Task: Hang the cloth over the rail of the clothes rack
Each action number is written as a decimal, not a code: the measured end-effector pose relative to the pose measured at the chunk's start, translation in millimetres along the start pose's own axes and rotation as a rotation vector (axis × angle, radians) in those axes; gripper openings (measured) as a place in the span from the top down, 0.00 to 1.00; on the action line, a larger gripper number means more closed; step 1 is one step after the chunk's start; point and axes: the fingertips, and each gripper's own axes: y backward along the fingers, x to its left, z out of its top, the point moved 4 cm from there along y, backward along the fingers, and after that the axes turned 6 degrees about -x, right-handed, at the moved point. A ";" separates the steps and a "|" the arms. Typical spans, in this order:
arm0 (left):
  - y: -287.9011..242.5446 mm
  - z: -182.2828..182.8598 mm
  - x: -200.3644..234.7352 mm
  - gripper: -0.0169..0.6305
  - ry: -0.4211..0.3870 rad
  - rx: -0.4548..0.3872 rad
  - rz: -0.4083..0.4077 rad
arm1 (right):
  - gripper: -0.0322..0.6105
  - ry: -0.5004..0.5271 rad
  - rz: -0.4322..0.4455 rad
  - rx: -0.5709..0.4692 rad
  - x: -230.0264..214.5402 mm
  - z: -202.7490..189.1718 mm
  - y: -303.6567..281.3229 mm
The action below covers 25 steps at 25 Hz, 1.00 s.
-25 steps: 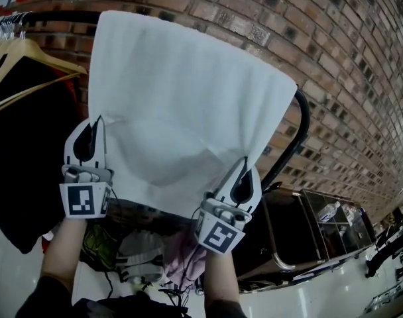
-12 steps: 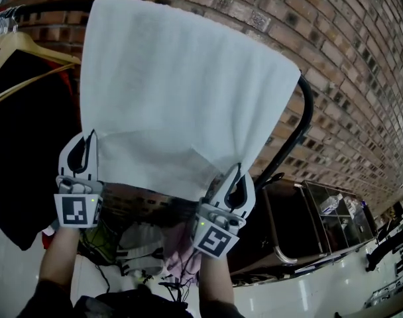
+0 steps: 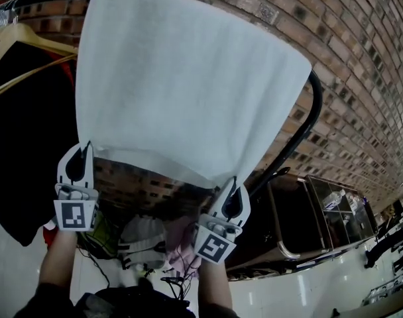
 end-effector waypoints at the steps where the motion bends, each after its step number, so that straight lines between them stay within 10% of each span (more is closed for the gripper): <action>1: 2.1 -3.4 0.2 0.91 -0.001 0.007 -0.006 | 0.89 0.000 -0.001 0.005 -0.4 -1.7 2.2; 25: 34.2 -25.2 6.4 0.81 0.027 0.070 -0.037 | 0.85 -0.041 0.062 0.136 17.1 -19.3 40.3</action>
